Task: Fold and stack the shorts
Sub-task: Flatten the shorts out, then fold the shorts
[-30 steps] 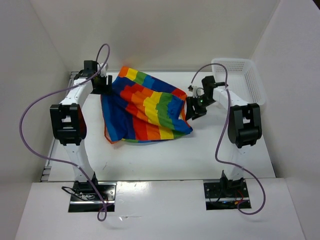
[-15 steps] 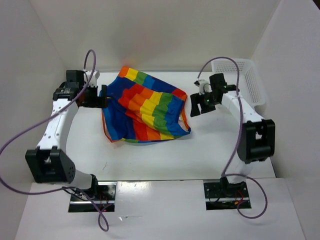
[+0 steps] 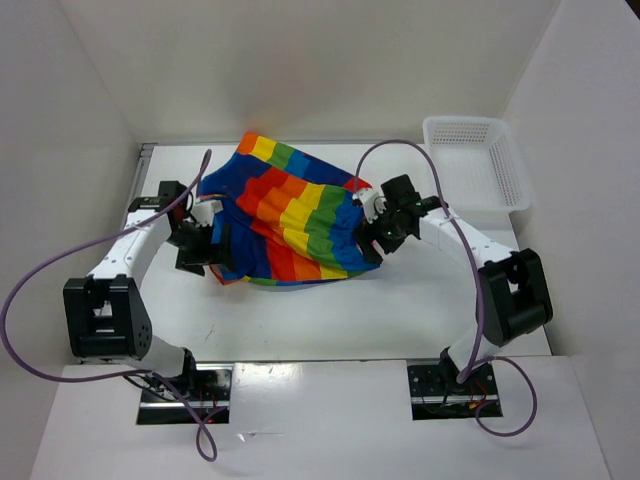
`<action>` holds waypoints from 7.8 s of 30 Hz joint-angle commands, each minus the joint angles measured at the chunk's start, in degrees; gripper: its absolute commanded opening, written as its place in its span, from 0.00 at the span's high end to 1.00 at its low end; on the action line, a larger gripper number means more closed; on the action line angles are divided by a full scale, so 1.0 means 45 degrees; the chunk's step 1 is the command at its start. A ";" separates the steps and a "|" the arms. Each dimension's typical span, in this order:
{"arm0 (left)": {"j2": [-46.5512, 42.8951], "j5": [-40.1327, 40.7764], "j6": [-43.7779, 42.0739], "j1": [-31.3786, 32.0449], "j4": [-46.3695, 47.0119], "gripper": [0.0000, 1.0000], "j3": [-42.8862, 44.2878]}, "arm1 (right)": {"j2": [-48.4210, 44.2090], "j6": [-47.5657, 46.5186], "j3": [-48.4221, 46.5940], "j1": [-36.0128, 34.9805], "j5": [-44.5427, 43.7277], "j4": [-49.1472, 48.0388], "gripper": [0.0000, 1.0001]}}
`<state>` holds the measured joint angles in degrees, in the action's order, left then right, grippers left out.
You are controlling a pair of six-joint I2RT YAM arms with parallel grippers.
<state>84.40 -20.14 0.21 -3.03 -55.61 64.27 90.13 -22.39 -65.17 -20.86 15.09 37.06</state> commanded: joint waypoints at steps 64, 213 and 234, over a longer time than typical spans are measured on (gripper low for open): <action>-0.2271 0.4124 -0.0046 -0.0948 -0.3852 0.91 -0.1919 | 0.6841 0.4839 -0.8427 0.1706 0.0965 0.0089 0.08; 1.3039 0.1995 -0.0046 -0.0520 0.3980 0.85 1.5892 | 0.1495 0.1968 -0.5443 -0.1689 0.2133 -0.3157 0.96; 1.1930 0.1469 -0.0046 -0.0382 0.3103 0.42 1.5485 | 0.9482 0.4078 -1.0751 -0.2219 -0.1752 -0.3937 0.96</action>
<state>142.82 -11.38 0.12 -4.23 -40.21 135.09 131.33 -5.80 -109.19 -30.50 12.01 22.92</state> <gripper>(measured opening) 0.565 0.039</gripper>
